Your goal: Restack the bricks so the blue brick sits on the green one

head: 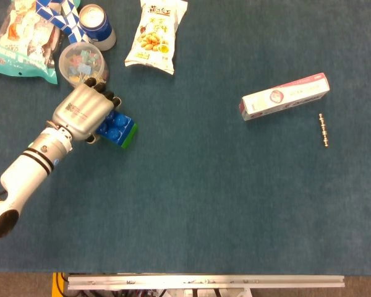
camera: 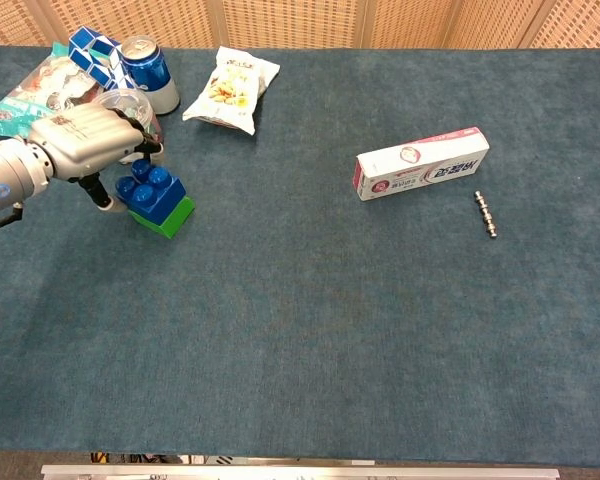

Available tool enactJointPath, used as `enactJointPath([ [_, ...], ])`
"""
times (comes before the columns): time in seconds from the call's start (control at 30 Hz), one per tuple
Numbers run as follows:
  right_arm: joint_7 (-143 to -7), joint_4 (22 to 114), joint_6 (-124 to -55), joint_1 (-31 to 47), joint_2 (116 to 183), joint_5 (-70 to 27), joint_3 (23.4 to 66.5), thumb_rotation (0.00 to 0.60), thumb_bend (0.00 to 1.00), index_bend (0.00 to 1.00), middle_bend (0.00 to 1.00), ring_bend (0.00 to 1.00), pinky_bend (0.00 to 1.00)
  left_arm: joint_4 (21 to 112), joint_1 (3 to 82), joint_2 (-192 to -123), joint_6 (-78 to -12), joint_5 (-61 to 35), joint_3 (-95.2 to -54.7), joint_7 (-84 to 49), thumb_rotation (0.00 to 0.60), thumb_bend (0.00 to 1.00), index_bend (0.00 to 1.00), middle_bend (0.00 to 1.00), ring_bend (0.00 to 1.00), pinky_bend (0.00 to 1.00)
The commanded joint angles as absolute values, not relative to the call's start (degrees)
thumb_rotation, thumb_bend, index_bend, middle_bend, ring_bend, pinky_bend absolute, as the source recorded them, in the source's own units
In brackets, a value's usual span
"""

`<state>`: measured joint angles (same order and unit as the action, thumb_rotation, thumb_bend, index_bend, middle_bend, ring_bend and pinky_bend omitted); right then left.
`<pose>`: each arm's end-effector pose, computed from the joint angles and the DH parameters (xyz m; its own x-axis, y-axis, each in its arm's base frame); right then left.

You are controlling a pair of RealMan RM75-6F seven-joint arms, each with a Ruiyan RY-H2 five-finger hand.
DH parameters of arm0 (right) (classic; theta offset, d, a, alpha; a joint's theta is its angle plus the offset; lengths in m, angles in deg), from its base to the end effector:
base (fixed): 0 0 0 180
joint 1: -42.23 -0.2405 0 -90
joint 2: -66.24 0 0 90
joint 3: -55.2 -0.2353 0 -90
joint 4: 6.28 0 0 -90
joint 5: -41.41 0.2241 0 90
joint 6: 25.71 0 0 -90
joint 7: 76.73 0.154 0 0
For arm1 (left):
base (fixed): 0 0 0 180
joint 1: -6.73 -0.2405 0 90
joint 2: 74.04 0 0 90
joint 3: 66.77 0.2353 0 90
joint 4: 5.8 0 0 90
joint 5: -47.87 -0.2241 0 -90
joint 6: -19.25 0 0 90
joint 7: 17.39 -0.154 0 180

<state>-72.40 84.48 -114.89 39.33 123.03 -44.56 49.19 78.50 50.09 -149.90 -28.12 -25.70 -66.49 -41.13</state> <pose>-0.3086 -0.1923 0.1987 0.4627 0.1190 0.8785 -0.8856 0.0167 0.4641 -0.1954 0.3318 -0.0006 0.7984 0.2249 0.5586 0.5770 -0.5511 -0.6028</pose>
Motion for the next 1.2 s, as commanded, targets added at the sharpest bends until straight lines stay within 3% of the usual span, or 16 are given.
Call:
enactJointPath([
  [0.03, -72.3, 84.4, -114.8, 39.3, 123.0, -44.5, 49.2, 0.6, 0.31, 0.37, 0.35, 0.27, 0.31, 78.6, 50.1, -149.9, -28.1, -25.6, -66.5, -41.4, 0.6, 0.23, 0.51, 0.36, 0.24, 0.22],
  [0.17, -72.2, 84.3, -114.8, 39.3, 123.1, -44.4, 49.1, 0.6, 0.31, 0.37, 0.35, 0.27, 0.31, 78.9, 50.1, -149.9, -28.3, -25.3, -66.6, -42.0, 0.6, 0.23, 0.48, 0.35, 0.23, 0.22],
  [0.4, -72.1, 84.1, -114.7, 39.3, 123.2, -44.4, 49.1, 0.6, 0.31, 0.37, 0.35, 0.27, 0.31, 80.1, 50.1, -149.2, -27.8, -24.6, -66.5, -42.5, 0.6, 0.23, 0.24, 0.32, 0.21, 0.22],
  [0.47, -72.0, 84.0, -114.7, 39.3, 123.2, -44.4, 49.1, 0.6, 0.31, 0.37, 0.35, 0.27, 0.31, 80.7, 50.1, -148.8, -27.7, -24.3, -66.6, -42.4, 0.6, 0.23, 0.21, 0.31, 0.21, 0.22],
  [0.97, -71.9, 84.0, -114.9, 39.2, 123.3, -44.5, 48.9, 0.6, 0.31, 0.37, 0.36, 0.27, 0.31, 84.8, 49.8, -145.8, -28.1, -23.2, -67.7, -39.6, 0.6, 0.23, 0.2, 0.3, 0.21, 0.22],
  [1.2, -72.5, 84.1, -113.8, 38.7, 122.8, -44.5, 49.0, 0.6, 0.31, 0.37, 0.36, 0.27, 0.31, 88.2, 47.7, -142.5, -31.7, -23.9, -68.6, -35.7, 0.6, 0.23, 0.14, 0.28, 0.21, 0.22],
])
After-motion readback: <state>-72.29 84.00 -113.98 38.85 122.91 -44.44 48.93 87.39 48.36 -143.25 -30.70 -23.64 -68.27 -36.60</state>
